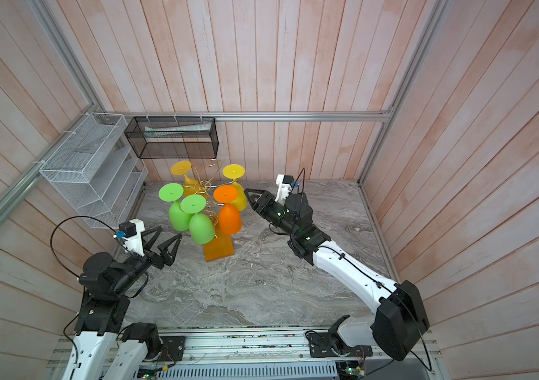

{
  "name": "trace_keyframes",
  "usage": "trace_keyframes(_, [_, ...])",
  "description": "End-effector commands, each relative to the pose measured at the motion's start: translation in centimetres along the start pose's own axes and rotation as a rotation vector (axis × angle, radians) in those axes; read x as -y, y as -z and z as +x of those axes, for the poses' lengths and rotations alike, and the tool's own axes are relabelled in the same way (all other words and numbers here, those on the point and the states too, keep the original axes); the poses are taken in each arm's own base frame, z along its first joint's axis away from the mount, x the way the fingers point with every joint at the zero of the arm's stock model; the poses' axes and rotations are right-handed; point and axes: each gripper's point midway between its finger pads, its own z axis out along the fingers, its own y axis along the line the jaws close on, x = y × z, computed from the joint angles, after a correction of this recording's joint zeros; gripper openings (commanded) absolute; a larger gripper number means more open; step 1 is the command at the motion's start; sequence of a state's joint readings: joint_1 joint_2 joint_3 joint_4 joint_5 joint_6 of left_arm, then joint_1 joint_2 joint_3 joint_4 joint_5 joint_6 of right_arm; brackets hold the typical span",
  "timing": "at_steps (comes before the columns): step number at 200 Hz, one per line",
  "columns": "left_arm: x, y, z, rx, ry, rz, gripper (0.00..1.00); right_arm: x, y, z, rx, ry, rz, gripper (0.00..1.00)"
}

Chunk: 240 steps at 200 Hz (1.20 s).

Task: Take the wine glass off the wine glass rack
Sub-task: Pick up the wine glass from the wine glass rack.

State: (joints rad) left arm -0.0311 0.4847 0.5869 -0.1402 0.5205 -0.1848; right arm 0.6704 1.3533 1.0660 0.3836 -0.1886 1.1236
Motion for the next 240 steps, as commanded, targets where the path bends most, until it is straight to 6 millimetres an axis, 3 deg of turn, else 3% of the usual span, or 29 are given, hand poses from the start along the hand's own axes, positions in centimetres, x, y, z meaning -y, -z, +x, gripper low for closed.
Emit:
trace_keyframes(1, [1.7, 0.1, 0.2, 0.011, -0.037, 0.093, 0.91, -1.1, -0.9, 0.8, -0.037, -0.008, -0.022, 0.48])
trace_keyframes(56, [2.7, -0.6, 1.4, -0.033, -0.037, 0.135, 0.91, -1.4, -2.4, 1.4, -0.057, -0.021, -0.028, 0.44])
trace_keyframes(191, [3.0, -1.0, 2.0, -0.049, -0.063, 0.109, 0.91, -1.8, -3.8, 0.8, -0.037, -0.034, -0.046, 0.12])
trace_keyframes(240, [2.8, -1.0, 2.1, -0.053, -0.061, 0.097, 0.91, -1.8, -4.2, 1.3, -0.051, -0.037, -0.042, 0.13])
